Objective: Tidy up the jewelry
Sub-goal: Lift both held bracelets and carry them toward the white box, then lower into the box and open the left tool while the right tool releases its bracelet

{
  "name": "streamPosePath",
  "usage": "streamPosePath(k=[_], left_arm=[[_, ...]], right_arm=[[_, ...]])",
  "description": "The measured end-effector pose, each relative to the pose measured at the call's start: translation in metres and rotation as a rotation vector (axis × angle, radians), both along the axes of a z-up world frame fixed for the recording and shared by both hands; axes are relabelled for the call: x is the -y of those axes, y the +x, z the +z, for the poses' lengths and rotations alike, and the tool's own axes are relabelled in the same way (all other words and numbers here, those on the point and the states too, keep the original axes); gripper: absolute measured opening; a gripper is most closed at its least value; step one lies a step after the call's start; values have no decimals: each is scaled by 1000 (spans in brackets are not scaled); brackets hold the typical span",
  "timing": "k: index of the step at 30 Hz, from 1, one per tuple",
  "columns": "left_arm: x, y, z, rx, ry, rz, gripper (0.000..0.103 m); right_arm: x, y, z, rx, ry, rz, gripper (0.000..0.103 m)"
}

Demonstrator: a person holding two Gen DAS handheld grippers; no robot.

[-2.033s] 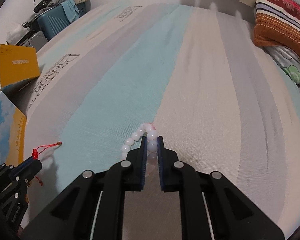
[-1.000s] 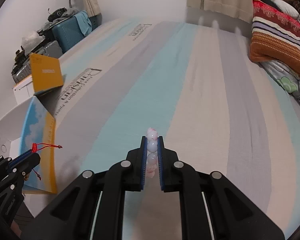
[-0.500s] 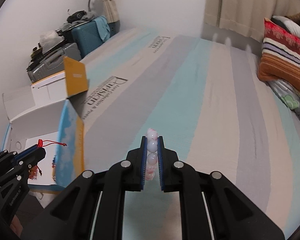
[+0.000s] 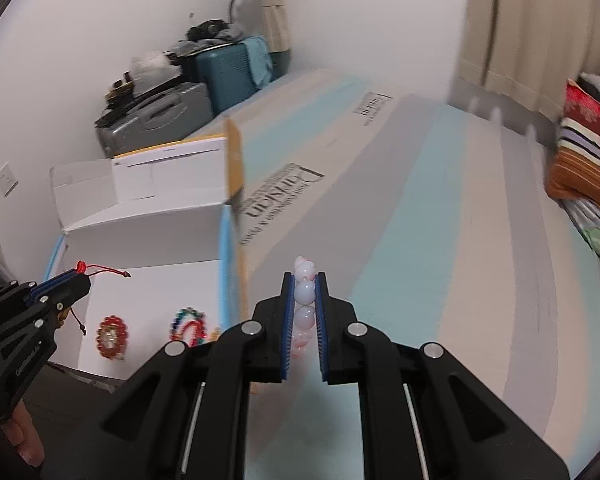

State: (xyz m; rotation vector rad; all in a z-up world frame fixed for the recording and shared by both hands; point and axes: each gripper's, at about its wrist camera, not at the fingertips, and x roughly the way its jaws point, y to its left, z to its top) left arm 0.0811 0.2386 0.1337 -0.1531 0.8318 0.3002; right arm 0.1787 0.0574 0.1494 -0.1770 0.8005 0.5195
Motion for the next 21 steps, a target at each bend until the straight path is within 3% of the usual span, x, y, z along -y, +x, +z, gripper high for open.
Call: streamPosePath(k=[11, 21], left_arm=[[-65, -34, -11, -24, -10, 104, 7], [-102, -53, -47, -89, -23, 176, 7]], right_arm=[[-70, -31, -11, -26, -16, 97, 9], [-103, -39, -41, -86, -45, 124, 9]])
